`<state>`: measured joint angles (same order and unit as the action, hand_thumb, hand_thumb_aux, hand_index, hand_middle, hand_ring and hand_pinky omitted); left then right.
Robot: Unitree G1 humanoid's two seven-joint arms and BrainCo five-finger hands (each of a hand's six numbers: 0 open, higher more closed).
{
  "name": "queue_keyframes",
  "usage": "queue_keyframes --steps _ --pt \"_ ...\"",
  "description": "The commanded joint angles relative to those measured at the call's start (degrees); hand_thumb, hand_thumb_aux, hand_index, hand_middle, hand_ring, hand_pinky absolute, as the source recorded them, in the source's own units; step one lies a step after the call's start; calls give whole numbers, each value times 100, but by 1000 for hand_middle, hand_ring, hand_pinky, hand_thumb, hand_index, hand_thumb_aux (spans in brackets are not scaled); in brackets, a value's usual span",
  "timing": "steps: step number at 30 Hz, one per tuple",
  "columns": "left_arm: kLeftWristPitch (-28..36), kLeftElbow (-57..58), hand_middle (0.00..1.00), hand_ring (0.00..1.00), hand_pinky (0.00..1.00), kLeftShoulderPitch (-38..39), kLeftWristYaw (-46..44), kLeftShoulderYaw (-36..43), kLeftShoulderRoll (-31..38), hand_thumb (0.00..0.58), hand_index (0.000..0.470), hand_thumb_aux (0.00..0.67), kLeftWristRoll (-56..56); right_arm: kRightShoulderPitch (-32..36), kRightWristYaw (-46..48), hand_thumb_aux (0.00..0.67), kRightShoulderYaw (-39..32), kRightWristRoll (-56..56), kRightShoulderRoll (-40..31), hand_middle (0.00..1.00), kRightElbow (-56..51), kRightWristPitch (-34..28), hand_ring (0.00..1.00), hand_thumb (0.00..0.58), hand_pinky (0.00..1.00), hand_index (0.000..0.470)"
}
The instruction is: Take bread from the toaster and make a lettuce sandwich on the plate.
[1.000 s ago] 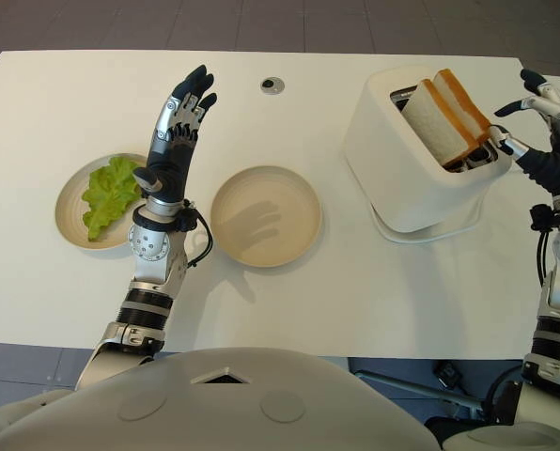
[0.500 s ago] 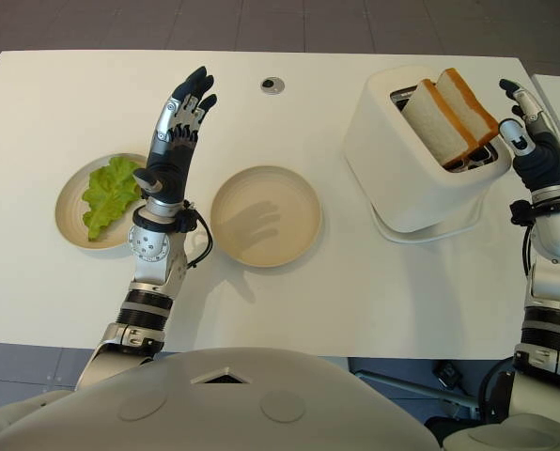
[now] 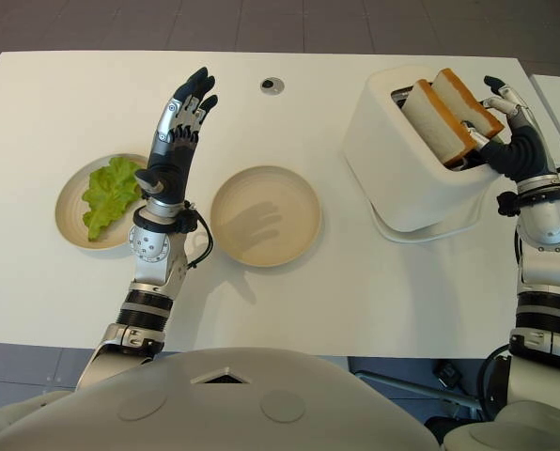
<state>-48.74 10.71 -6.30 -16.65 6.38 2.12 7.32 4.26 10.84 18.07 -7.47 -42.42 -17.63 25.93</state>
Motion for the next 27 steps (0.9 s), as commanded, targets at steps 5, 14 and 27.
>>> queue_keyframes --steps 5,14,27 --pt "10 55 0 0 0 -54 24 4 -30 0 0 0 -115 -67 -245 670 361 173 32 376 531 -204 376 580 376 470" --pt "-29 119 0 0 0 -93 55 -38 -47 0 0 0 -141 265 -593 670 1141 1172 351 1000 1762 -180 1000 580 1000 470" --pt "754 305 0 0 0 -661 1102 -1552 1287 0 0 0 -1403 -143 472 670 -1375 2437 1700 1000 4214 -1094 1000 580 1000 470"
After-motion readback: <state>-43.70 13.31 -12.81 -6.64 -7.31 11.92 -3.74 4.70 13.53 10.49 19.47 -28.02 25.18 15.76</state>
